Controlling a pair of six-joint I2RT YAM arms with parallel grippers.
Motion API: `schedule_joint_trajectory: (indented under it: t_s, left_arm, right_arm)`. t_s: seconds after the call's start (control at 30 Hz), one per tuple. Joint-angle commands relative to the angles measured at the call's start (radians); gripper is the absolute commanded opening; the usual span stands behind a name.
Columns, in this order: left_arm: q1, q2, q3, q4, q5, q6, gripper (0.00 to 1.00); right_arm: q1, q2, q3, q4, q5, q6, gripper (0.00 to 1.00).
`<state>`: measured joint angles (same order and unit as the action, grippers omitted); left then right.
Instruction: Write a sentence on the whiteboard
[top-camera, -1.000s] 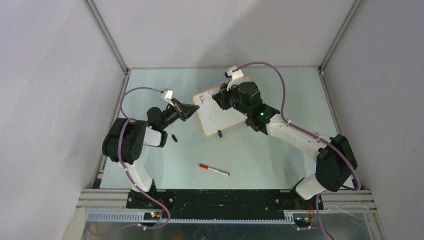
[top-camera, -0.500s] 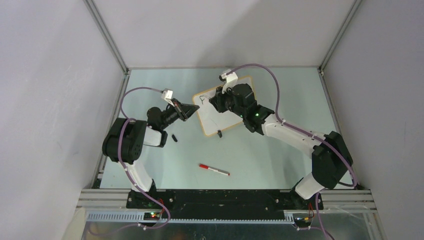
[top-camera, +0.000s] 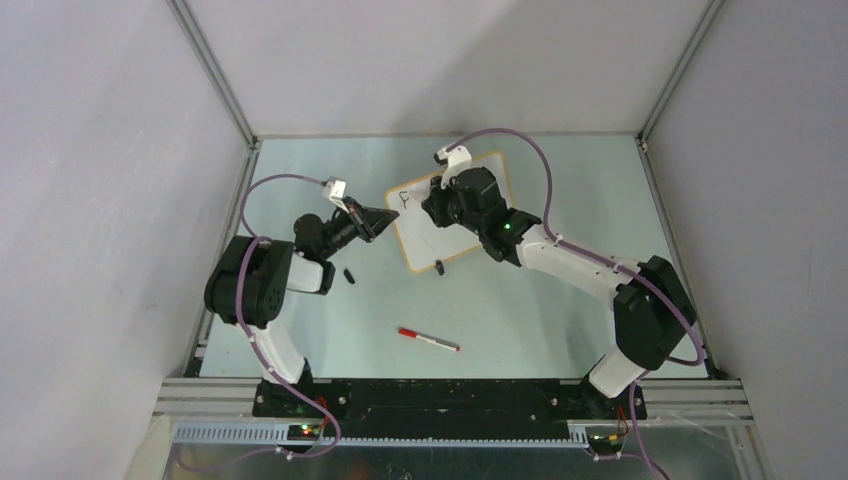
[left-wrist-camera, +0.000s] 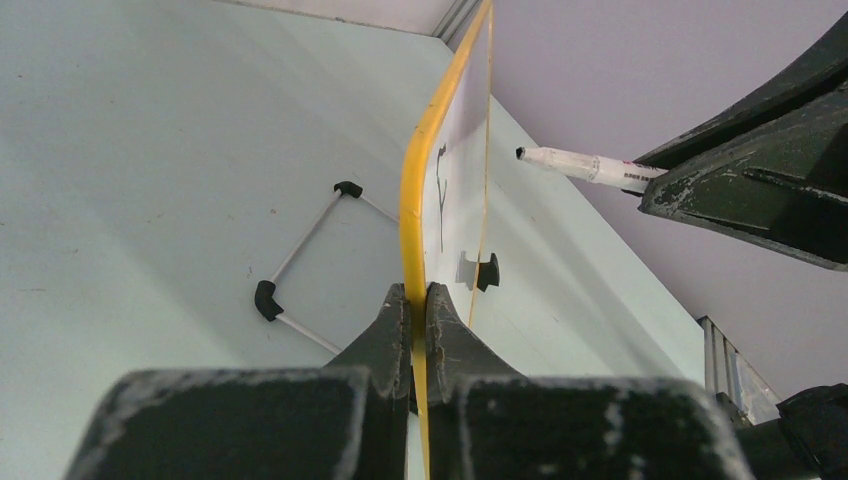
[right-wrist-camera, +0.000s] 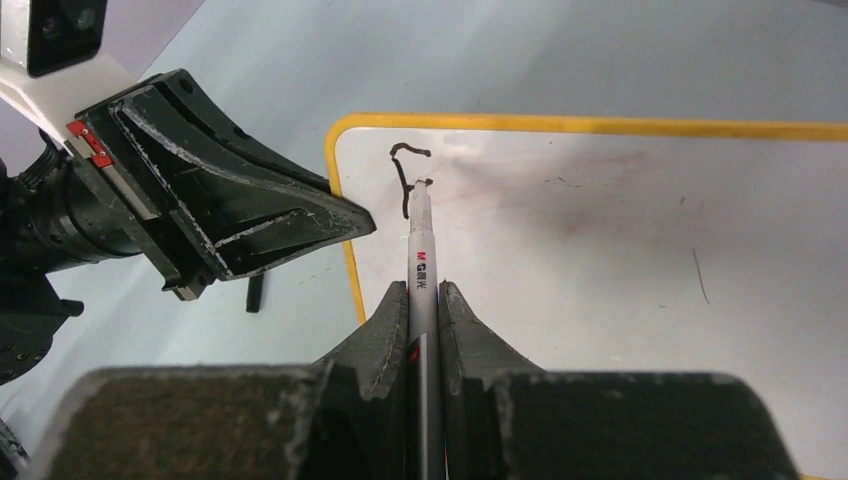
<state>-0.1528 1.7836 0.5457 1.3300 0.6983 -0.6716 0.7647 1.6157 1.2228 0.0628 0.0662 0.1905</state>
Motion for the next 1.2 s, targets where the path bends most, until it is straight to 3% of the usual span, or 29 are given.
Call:
schedule_joint_trajectory:
  t_s: [0.0,1.17]
  left_arm:
    - [-0.009,-0.029,0.005,-0.018,-0.009,0.09,0.0]
    - [-0.008,-0.029,0.005,-0.021,-0.009,0.093,0.0]
  right_arm:
    - [0.002,0.005,0.059,-0.007,0.035,0.004,0.0]
    - [-0.005,0.078,0.143,-0.115,0.063,0.007,0.0]
